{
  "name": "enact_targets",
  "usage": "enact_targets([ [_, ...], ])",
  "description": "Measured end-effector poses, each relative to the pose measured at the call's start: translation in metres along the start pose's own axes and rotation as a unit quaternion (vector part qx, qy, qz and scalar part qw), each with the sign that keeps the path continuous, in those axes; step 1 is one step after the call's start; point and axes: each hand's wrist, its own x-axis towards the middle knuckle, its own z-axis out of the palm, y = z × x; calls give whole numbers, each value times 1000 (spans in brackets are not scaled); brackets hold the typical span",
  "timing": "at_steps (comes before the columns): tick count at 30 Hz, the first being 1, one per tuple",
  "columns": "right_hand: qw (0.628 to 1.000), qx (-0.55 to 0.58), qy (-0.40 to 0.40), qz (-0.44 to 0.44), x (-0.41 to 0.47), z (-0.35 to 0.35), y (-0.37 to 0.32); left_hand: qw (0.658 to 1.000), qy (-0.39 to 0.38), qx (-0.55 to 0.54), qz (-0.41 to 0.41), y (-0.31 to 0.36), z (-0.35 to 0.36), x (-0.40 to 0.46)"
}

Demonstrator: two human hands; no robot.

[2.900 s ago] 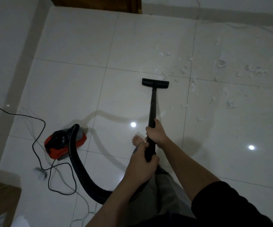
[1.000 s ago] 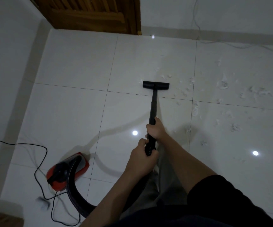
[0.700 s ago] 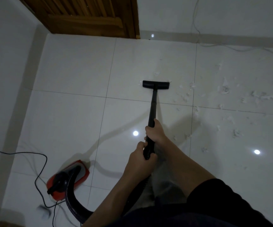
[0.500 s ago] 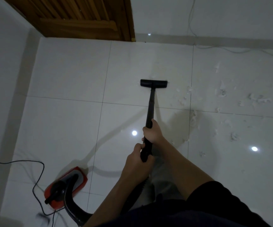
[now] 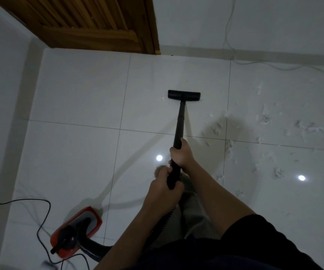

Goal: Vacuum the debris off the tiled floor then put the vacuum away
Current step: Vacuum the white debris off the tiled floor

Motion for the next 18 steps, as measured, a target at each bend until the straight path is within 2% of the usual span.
enact_targets([
  [8,1000,-21,9,-15,30,-9,-36,1000,7,-1,31,27,-17,35],
  [12,996,-76,25,-28,50,-13,-57,999,-3,-5,49,45,-29,56],
  [18,998,-57,23,-18,77,-13,-90,999,-3,-13,49,68,-47,88],
])
